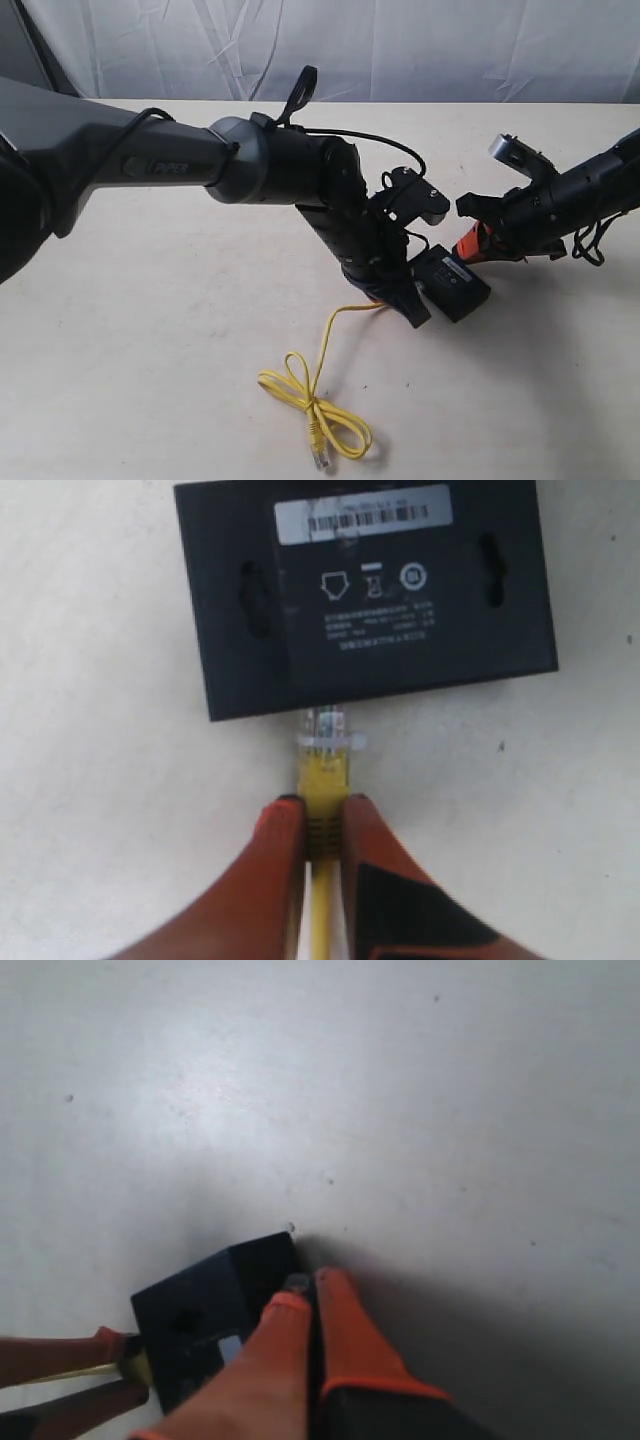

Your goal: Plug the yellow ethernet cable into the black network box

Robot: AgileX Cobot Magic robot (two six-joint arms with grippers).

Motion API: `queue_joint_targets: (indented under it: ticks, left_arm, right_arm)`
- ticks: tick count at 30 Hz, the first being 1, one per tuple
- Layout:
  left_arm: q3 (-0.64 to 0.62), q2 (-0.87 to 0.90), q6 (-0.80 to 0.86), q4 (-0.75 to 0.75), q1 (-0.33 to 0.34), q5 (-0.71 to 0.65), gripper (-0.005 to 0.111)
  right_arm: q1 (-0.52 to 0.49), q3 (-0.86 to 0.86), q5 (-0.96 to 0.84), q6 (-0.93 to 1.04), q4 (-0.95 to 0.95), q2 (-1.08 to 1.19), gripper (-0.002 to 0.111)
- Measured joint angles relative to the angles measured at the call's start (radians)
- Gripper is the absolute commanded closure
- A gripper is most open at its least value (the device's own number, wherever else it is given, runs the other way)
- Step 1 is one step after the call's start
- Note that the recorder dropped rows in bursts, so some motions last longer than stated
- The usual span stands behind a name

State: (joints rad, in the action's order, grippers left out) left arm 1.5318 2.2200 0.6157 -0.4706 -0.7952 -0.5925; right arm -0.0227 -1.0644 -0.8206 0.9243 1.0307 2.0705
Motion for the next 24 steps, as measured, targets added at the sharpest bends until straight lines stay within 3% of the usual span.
queue_joint_targets:
  ticks: [20, 24]
  left_arm:
    - [0.027, 0.016, -0.006, 0.02, 0.049, -0.035, 0.107]
    - [0.031, 0.012, 0.101, 0.034, 0.049, -0.068, 0.107]
  right_arm:
    - [0.002, 0.026, -0.025, 0.0, -0.013, 0.002, 0.109]
    - [0.006, 0.028, -0.029, 0.007, -0.014, 0.002, 0.109]
